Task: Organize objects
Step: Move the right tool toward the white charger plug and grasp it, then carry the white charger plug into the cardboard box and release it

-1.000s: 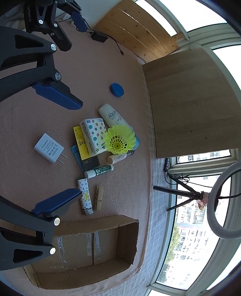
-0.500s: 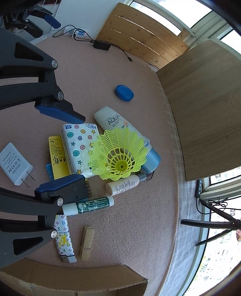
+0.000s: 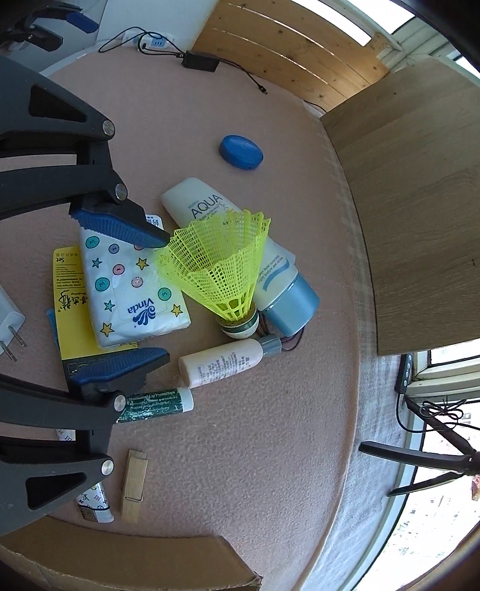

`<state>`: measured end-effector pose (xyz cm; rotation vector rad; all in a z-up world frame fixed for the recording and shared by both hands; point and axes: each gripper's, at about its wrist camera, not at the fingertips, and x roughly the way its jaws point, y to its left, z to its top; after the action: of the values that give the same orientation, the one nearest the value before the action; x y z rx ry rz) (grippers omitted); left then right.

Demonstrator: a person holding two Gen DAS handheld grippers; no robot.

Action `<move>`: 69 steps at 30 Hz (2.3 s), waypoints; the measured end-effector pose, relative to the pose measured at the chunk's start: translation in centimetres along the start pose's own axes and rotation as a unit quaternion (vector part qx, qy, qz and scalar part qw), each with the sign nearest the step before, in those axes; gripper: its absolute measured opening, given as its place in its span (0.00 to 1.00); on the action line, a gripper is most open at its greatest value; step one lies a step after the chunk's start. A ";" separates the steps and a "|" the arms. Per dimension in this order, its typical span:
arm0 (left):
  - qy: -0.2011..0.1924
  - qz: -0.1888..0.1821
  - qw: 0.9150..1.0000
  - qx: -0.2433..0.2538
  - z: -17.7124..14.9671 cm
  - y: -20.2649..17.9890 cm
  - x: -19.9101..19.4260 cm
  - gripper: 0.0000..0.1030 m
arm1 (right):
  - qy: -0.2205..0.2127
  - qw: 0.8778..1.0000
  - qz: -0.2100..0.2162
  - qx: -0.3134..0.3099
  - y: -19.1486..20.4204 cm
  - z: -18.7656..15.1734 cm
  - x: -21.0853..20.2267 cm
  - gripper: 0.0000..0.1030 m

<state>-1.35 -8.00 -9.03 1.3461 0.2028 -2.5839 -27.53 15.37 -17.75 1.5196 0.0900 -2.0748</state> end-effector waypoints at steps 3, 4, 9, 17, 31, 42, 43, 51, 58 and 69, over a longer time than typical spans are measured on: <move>0.002 0.001 1.000 -0.003 0.0 0.2 0.2 1.00 | 0.011 1.000 0.026 0.002 0.7 -0.3 0.4 0.45; 0.003 0.000 1.000 -0.003 0.0 0.2 0.3 1.00 | 0.012 1.000 0.027 -0.004 1.2 -0.4 0.4 0.45; 0.005 0.000 1.000 -0.004 -0.1 0.2 0.5 1.00 | 0.018 0.998 0.046 -0.033 3.7 -1.1 0.8 0.41; 0.008 0.000 1.000 -0.002 0.0 0.2 0.8 1.00 | 0.030 0.993 0.089 -0.068 8.0 -2.6 2.0 0.40; 0.011 -0.035 0.999 0.036 1.1 -3.0 2.5 1.00 | -0.031 0.999 0.033 0.030 0.5 -7.1 -5.5 0.42; 0.025 -0.131 0.980 0.146 0.6 -12.2 4.4 0.96 | -0.016 0.993 0.021 0.114 -4.0 -9.9 -6.3 0.41; 0.029 -0.143 0.977 0.158 0.4 -13.3 4.7 0.94 | -0.012 0.993 0.026 0.119 -4.1 -10.0 -6.0 0.41; 0.078 -0.233 0.949 0.197 -0.5 -18.5 7.2 0.79 | 0.006 0.988 0.058 0.140 -4.4 -10.6 -5.1 0.34; 0.111 -0.276 0.928 0.223 -0.8 -21.5 8.8 0.64 | 0.021 0.986 0.079 0.144 -4.5 -10.4 -4.3 0.27; 0.154 -0.311 0.914 0.209 -1.3 -22.8 11.0 0.42 | 0.047 0.984 0.103 0.135 -3.8 -10.1 -3.6 0.27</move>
<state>-12.29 12.91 -18.31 2.1463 0.1505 -3.0187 -19.91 23.77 -19.15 1.7060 -0.3136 -1.9095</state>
